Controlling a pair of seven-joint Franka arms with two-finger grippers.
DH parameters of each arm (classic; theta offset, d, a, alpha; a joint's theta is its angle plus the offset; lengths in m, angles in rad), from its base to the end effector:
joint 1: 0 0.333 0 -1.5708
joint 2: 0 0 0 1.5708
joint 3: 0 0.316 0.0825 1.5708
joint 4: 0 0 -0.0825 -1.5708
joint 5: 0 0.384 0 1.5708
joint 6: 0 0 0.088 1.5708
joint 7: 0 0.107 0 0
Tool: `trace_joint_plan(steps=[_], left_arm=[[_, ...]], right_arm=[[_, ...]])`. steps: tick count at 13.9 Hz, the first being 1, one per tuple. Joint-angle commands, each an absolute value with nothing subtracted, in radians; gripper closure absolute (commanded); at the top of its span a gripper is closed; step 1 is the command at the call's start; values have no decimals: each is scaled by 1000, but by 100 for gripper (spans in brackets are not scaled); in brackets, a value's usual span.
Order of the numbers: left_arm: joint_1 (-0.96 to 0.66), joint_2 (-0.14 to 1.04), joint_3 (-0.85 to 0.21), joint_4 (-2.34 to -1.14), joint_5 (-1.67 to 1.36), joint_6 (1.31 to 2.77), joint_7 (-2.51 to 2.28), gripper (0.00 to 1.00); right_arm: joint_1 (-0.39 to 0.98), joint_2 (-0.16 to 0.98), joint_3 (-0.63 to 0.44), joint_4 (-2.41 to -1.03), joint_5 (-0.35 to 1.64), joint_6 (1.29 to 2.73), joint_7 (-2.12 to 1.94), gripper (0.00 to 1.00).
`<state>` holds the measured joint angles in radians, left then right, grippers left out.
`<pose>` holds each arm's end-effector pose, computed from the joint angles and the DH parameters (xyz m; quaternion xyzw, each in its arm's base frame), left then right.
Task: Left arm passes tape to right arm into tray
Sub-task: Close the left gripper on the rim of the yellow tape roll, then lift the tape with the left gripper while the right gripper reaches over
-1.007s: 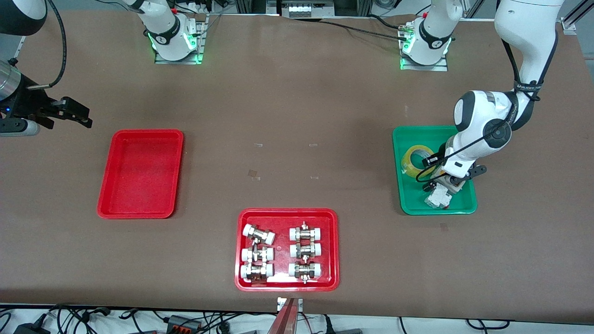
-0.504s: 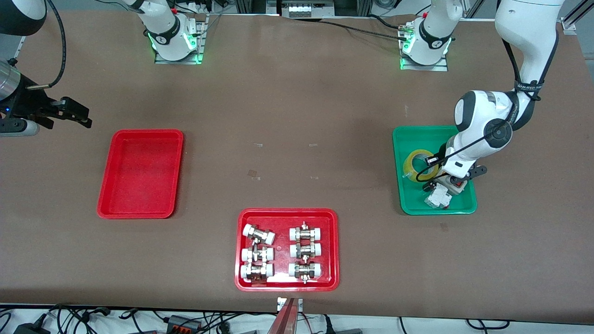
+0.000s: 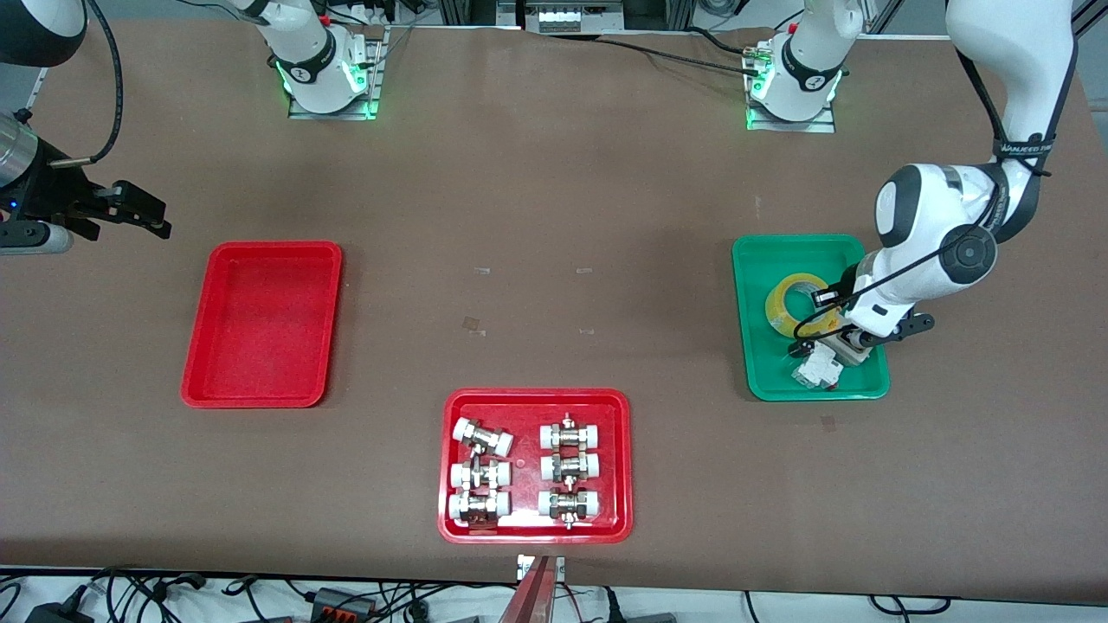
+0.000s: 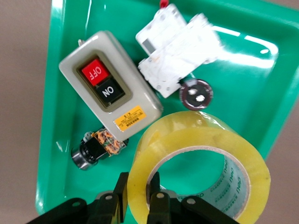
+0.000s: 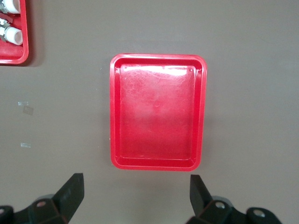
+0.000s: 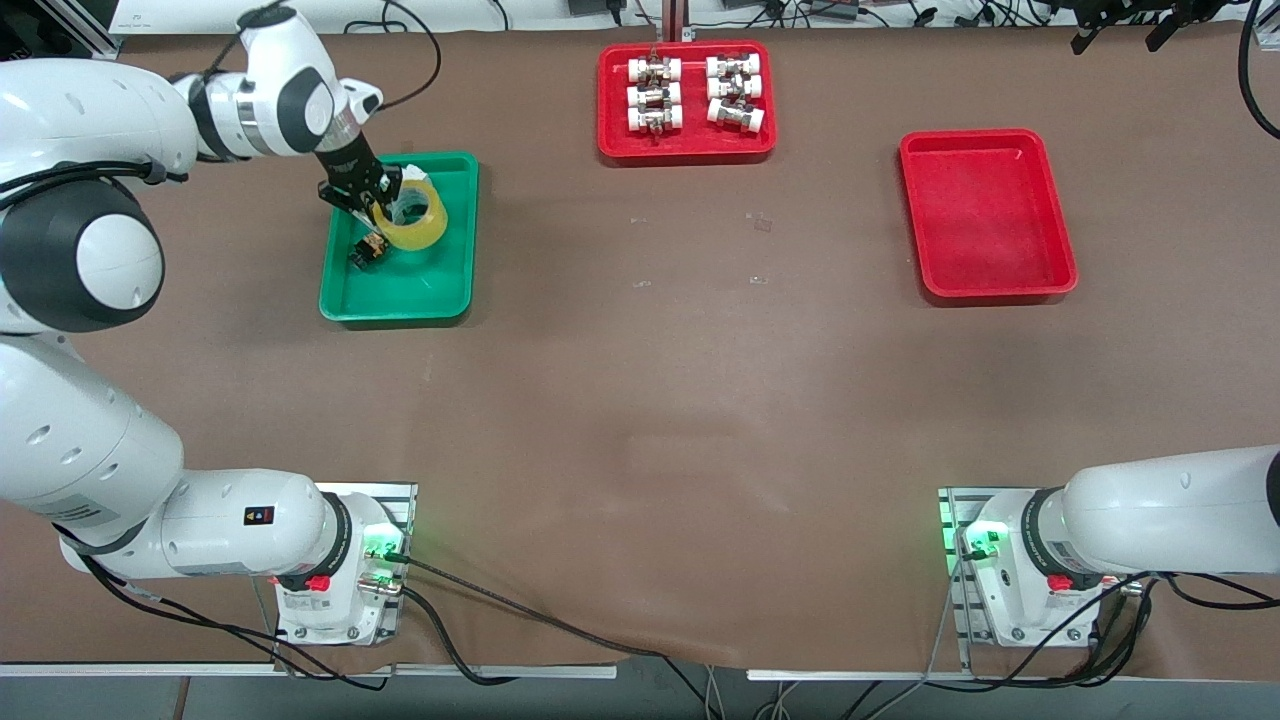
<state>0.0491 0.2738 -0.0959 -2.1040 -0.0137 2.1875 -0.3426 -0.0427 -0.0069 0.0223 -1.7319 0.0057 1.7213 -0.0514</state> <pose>0.5557 -0.0261 0.2736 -0.9837 -0.1516 0.0962 0.0004 0.5599 -0.0109 0.5648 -0.9999 -0.0151 0.0018 0.0028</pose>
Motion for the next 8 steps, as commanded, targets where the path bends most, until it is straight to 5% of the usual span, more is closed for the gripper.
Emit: trace_joint_plan(steps=[1,5,8], left_arm=[[57,200,-130,-2031,-29,2053,-322,100],[54,183,-179,-1725,-58,1731,-324,100],[63,126,-183,-1611,-132,1622,-302,100]], right_arm=[[-52,-18,26,-1729,2,1713,-51,0],[-51,-17,28,-1697,2,1704,-57,0],[-49,-14,28,-1697,5,1675,-57,0]])
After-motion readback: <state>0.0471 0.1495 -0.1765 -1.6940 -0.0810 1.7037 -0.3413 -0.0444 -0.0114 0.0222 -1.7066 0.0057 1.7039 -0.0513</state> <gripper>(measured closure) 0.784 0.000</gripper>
